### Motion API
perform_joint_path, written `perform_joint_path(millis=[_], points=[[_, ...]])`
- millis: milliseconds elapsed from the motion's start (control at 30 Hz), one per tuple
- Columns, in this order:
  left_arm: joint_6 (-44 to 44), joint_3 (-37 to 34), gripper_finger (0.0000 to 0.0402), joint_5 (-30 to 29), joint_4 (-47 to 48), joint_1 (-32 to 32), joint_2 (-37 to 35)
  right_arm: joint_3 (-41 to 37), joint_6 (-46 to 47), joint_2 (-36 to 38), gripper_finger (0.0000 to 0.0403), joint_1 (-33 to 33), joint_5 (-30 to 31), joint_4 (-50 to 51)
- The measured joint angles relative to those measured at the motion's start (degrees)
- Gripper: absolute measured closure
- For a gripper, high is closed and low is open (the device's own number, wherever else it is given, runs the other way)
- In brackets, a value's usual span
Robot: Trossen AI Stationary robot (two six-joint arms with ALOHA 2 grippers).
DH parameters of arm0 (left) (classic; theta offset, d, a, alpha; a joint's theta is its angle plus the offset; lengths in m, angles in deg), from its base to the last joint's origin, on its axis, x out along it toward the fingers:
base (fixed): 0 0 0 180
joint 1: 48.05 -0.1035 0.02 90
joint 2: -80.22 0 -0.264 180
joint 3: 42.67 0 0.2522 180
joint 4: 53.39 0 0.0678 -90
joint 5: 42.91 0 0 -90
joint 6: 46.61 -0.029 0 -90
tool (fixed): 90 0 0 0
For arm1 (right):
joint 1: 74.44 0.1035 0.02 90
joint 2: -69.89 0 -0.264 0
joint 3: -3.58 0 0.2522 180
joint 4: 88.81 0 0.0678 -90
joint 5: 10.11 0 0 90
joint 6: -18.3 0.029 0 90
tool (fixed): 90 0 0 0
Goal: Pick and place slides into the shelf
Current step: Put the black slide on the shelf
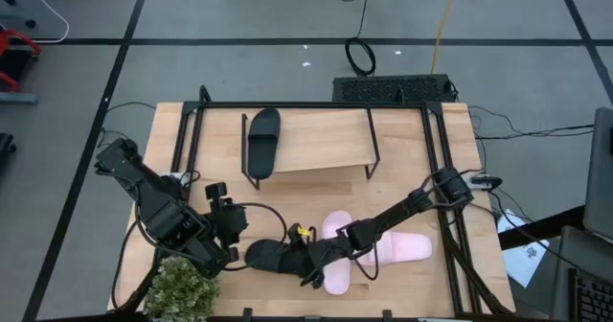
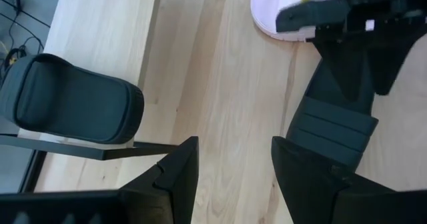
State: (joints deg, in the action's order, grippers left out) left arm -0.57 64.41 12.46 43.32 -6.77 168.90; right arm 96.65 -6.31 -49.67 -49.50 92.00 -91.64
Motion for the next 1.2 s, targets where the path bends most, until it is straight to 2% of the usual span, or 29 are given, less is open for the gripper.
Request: perform_joint_path(millis=[400, 1200], points=[[-0.1, 0.0, 0.0215, -0.3, -0.1, 0.0, 0.0, -0.1, -1.6, -3.2, 0.0211, -1.3, 1.4, -3.9], [-0.4, 0.0, 0.0215, -0.4, -0.9, 0.0, 0.0, -0.1, 2.6, -3.2, 0.0212, -2.8, 1.3, -1.1]])
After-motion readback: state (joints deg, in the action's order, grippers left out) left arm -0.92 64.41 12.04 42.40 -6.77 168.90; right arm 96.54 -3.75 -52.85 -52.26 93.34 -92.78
